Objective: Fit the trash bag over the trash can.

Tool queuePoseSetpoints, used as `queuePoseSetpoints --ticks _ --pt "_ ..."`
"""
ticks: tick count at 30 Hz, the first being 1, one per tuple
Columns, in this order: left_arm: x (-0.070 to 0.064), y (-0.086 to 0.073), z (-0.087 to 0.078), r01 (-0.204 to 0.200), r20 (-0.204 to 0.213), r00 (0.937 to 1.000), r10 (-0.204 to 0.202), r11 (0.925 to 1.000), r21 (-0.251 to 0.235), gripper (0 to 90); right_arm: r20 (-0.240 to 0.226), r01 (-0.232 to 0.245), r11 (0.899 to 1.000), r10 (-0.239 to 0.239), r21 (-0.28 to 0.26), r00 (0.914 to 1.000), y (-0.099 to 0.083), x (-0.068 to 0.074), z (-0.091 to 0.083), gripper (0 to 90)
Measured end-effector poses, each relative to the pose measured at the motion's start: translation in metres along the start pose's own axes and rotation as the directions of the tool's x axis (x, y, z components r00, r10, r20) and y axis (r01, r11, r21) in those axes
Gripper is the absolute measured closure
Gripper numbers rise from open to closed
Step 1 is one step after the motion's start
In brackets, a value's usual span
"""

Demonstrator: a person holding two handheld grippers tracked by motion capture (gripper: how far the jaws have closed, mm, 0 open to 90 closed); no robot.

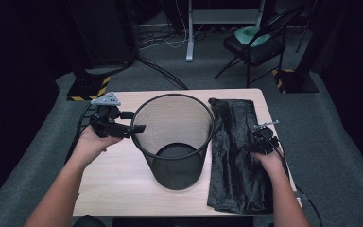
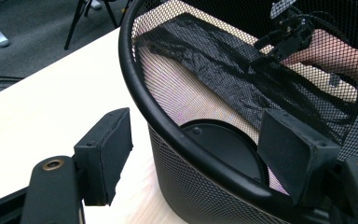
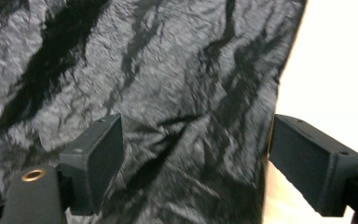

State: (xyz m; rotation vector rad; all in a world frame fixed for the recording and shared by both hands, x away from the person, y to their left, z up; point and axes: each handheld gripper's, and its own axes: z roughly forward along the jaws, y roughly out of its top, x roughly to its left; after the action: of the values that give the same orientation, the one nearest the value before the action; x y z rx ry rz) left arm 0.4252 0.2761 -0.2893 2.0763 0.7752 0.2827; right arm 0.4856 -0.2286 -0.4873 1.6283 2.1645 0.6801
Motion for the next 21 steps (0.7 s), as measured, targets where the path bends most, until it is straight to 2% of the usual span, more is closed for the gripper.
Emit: queuePoseSetpoints --ticks 6,13,15,17,21 --pt "0.002 0.001 0.0 0.003 0.001 1.0 -0.003 1.0 0.003 25.7 0.004 -0.001 1.0 0.001 -0.021 1.0 0.012 0.003 0.008 10.1" --pt "0.001 0.001 -0.001 0.002 -0.001 1.0 -0.002 1.0 0.006 25.7 0.041 -0.017 0.999 0.019 -0.035 0.999 0.018 0.003 0.015 5.0" --pt "0.001 0.001 0.0 0.001 -0.001 1.0 -0.001 1.0 0.008 25.7 0.03 -0.03 0.999 0.031 -0.027 0.9991 0.018 0.002 0.016 3.1" --pt "0.0 0.002 0.001 0.0 -0.002 1.0 0.0 0.9999 0.014 25.7 0.043 -0.032 0.999 0.032 -0.011 0.9986 0.017 0.003 0.019 0.0" --pt "-0.001 0.003 0.003 -0.009 -0.005 0.9999 0.009 0.9995 0.029 25.9 0.043 -0.034 0.999 0.034 -0.004 0.9985 0.016 0.002 0.024 0.0"
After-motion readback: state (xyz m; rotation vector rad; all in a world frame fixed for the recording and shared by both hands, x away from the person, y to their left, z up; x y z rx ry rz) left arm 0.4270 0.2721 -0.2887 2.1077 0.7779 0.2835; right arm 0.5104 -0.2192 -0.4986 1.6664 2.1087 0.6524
